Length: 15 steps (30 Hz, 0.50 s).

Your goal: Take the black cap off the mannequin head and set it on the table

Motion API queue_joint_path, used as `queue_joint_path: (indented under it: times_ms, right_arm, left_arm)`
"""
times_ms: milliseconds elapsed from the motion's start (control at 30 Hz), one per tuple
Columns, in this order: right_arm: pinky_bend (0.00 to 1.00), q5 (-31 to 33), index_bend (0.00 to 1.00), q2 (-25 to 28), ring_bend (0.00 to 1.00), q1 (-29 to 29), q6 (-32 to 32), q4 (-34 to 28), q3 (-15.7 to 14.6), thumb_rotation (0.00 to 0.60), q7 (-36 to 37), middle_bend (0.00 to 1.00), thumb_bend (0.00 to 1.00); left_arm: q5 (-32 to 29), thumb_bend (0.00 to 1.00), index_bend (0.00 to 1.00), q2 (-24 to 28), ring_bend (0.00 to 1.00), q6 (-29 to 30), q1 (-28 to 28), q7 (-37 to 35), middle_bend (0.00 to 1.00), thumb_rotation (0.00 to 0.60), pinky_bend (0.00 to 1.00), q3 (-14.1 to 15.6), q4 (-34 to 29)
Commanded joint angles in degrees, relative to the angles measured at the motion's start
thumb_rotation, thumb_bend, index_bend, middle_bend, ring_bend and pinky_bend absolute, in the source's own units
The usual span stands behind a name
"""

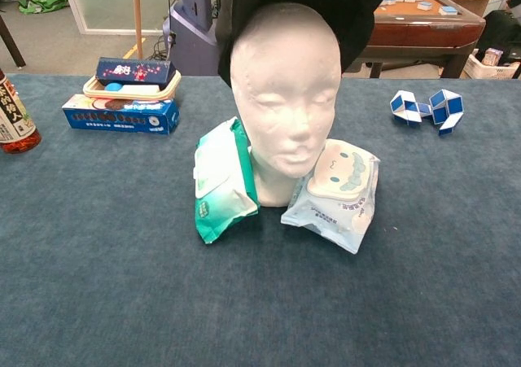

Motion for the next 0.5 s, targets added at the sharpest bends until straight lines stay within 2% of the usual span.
queue_joint_path:
  times_ms: [33, 267, 500]
  right_arm:
    - [1.00, 0.04, 0.81, 0.24, 1.00, 0.36, 0.48, 0.06, 0.23, 0.600, -0.03, 1.00, 0.49]
    - [1.00, 0.72, 0.82, 1.44, 1.00, 1.76, 0.78, 0.13, 1.57, 0.600, -0.96, 1.00, 0.49]
    - [1.00, 1.98, 0.83, 1.15, 1.00, 4.50, 0.41, 4.90, 3.04, 0.600, 0.48, 1.00, 0.49]
  left_arm:
    - [-0.01, 0.30, 0.27, 0.00, 0.29, -0.06, -0.02, 0.03, 0.40, 0.600, 0.52, 0.01, -0.01]
    - [-0.15, 0.30, 0.27, -0.01, 0.29, -0.27, -0.09, 0.10, 0.40, 0.600, 0.52, 0.01, 0.00]
    - [-0.20, 0.30, 0.27, -0.04, 0.29, -0.31, -0.09, 0.09, 0.40, 0.600, 0.52, 0.02, 0.02]
